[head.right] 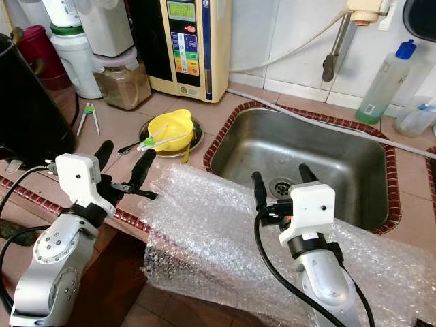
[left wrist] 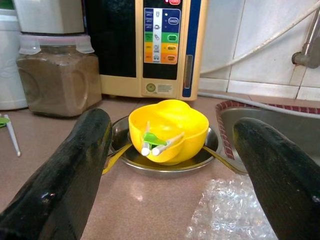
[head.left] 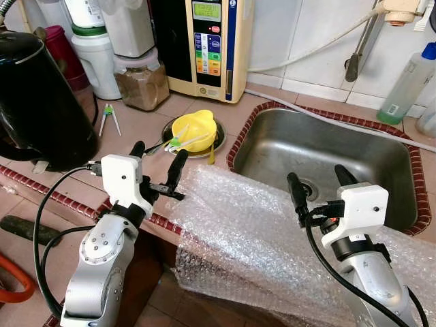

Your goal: Kitchen organization

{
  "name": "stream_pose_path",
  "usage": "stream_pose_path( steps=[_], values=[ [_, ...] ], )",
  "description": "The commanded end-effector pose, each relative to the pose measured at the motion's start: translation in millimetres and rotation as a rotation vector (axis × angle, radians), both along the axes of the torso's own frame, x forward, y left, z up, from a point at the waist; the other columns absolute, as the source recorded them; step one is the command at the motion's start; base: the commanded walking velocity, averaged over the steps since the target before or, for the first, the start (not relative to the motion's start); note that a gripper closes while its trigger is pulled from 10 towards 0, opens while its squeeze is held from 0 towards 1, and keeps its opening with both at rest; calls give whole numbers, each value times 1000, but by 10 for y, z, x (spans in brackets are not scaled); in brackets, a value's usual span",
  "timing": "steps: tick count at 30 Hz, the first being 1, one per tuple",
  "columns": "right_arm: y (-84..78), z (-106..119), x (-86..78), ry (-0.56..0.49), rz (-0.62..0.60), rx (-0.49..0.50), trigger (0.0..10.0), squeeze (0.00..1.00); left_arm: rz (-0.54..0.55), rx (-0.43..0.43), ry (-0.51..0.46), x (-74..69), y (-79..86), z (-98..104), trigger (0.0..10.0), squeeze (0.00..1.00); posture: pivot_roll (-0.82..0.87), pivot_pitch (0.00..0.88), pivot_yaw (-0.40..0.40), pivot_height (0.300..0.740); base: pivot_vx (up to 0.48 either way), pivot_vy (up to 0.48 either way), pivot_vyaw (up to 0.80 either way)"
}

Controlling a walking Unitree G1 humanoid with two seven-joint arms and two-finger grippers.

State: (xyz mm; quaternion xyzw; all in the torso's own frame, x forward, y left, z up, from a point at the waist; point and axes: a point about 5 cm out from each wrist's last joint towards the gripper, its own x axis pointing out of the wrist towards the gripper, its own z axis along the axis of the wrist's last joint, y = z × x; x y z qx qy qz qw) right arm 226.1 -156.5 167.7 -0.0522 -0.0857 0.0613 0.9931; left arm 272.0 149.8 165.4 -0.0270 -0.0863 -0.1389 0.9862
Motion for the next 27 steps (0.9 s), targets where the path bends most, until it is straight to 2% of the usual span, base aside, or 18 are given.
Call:
stream_pose_path(
  steps=[1,17,27],
  values=[
    [7,15,-12,-11,-3,-4,10000,0,-9,10,-10,-23,-12,37,10000,0,-56,98,34,740,270,0,0],
    [12,-13,-17,-4,-2,-11,10000,0,-16,13,2,-26,-25,19,10000,0,-56,98,37,740,272,0,0],
    [17,-29,-26,-2,1,-21,10000,0,-11,20,11,-37,-20,-13,10000,0,-55,98,37,740,0,0,0]
  ],
)
